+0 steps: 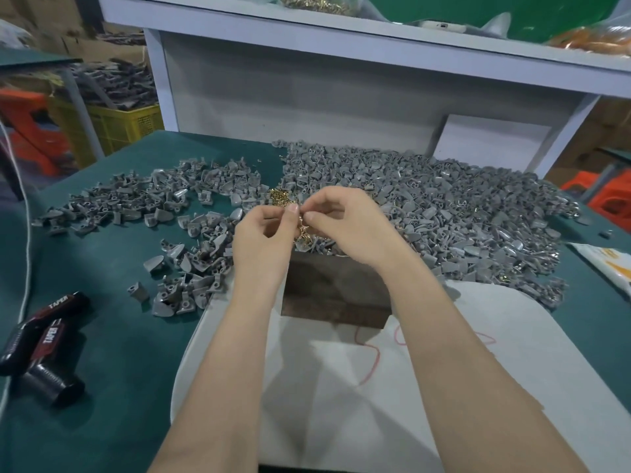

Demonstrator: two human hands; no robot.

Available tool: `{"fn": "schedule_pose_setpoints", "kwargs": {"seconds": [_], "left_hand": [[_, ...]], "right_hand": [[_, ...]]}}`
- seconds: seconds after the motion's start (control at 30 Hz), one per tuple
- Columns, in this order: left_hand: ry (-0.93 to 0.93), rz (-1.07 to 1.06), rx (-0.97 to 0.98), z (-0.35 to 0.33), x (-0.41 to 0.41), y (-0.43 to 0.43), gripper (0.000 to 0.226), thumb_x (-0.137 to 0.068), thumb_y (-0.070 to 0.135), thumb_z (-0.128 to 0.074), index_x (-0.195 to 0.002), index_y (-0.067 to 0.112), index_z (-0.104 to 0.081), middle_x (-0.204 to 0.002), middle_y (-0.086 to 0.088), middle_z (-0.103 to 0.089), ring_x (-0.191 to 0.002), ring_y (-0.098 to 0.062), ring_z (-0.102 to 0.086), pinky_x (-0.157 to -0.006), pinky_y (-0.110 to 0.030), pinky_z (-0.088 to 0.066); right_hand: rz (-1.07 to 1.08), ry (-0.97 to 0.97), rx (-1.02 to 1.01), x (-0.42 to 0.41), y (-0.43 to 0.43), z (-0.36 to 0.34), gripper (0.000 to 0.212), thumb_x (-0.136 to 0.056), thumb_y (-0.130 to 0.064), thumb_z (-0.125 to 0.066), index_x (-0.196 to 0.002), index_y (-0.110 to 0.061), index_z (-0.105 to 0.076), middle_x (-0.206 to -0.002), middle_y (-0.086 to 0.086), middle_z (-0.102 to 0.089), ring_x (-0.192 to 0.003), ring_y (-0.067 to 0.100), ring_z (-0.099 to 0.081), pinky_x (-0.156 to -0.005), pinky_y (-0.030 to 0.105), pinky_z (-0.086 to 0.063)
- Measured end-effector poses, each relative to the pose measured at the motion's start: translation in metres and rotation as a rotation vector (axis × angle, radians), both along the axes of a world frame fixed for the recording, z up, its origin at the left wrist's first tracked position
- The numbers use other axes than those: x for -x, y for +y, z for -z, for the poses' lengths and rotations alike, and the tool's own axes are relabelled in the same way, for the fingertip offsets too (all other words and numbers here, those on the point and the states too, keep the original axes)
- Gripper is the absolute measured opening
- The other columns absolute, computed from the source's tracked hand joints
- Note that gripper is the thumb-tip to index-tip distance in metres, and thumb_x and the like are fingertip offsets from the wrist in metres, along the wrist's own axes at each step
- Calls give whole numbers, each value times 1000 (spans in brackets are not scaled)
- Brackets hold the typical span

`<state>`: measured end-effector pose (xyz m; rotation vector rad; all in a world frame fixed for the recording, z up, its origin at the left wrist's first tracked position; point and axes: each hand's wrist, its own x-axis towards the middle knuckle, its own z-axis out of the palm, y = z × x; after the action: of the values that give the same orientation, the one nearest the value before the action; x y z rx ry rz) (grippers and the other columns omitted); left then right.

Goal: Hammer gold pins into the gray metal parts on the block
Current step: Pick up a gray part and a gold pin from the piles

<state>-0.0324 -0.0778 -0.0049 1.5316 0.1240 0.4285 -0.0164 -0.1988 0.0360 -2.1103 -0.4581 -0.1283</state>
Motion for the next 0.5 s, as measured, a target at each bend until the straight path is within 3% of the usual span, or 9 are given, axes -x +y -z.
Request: {"fn": "schedule_pose_setpoints", "kwargs": {"seconds": [0.2, 0.33, 0.43, 0.5], "left_hand": [[-18, -97, 266, 4, -5, 6, 7, -94, 10, -55, -95, 17, -54, -87, -5, -68, -71, -4, -68, -68, -16, -53], [-32, -162, 367, 6, -7, 10, 7, -95, 7, -54, -96, 13, -58, -83, -1, -66, -69, -2, -67, -66, -13, -51], [-40, -173, 414, 7, -7, 10, 11, -94, 6, -55, -90, 14, -60, -86, -1, -66, -72, -3, -68, -67, -11, -50], [-41, -173, 436, 7, -8, 9, 13, -94, 5, -55, -88, 15, -61, -83, 2, -67, -71, -1, -68, -66, -10, -49]], "right_hand": [[82, 81, 10, -21, 16, 11, 15, -91, -12, -56, -95, -27, -57, -94, -2, -69, -87, 14, -66, -86, 38, -52], [232, 89, 608, -54, 38, 32, 18, -87, -11, -58, -101, -16, -69, -108, 5, -67, -97, 24, -62, -90, 38, -51], [241, 159, 820, -71, 56, 41, 20, -84, -14, -61, -103, -11, -66, -106, 6, -63, -96, 28, -60, -86, 37, -50], [238, 183, 903, -78, 64, 40, 9, -83, -12, -58, -90, -8, -54, -97, 9, -55, -86, 29, -54, -79, 38, -46]]}}
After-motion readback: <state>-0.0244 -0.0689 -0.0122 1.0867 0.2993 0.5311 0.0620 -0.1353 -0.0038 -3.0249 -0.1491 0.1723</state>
